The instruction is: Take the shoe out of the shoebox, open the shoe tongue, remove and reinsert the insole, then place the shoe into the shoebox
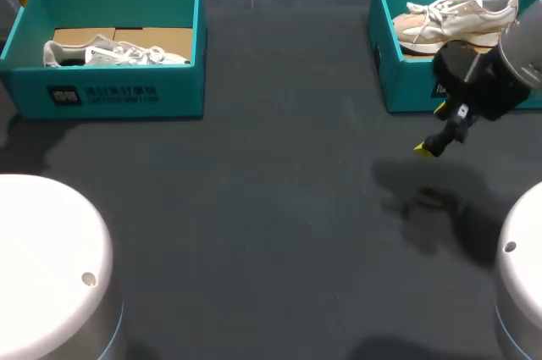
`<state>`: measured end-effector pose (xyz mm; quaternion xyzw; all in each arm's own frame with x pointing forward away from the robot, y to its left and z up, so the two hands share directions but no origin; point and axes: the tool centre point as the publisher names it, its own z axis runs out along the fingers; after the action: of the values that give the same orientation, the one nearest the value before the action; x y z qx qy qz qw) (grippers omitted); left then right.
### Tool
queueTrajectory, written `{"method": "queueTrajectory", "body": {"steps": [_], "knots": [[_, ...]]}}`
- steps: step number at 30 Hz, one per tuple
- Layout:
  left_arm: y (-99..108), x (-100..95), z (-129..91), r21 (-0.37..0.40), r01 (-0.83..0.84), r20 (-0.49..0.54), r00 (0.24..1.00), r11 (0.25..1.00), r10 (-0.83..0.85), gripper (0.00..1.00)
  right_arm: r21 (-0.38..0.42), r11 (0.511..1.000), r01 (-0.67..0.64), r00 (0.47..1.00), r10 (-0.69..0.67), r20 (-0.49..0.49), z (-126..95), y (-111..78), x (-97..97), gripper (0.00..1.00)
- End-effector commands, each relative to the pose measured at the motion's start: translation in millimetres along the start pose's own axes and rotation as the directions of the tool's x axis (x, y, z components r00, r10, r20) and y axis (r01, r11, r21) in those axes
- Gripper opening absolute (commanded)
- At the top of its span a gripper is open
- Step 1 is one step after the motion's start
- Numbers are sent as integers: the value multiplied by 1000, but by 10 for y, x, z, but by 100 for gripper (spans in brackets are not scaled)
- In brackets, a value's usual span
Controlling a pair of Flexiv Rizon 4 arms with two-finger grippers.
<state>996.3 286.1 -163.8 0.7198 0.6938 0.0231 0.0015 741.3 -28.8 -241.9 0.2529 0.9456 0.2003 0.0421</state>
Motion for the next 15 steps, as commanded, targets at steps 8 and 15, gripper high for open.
{"method": "queueTrajectory", "body": {"steps": [8,15], "knots": [[-8,2,-4,-1,-1,-2,1000,1000,1,100,9,1000,22,999,-22,-27,31,58,-104,100],[-8,2,-4,-1,-1,-2,1000,1000,1,100,135,972,-194,979,182,94,-149,96,-597,100]]}}
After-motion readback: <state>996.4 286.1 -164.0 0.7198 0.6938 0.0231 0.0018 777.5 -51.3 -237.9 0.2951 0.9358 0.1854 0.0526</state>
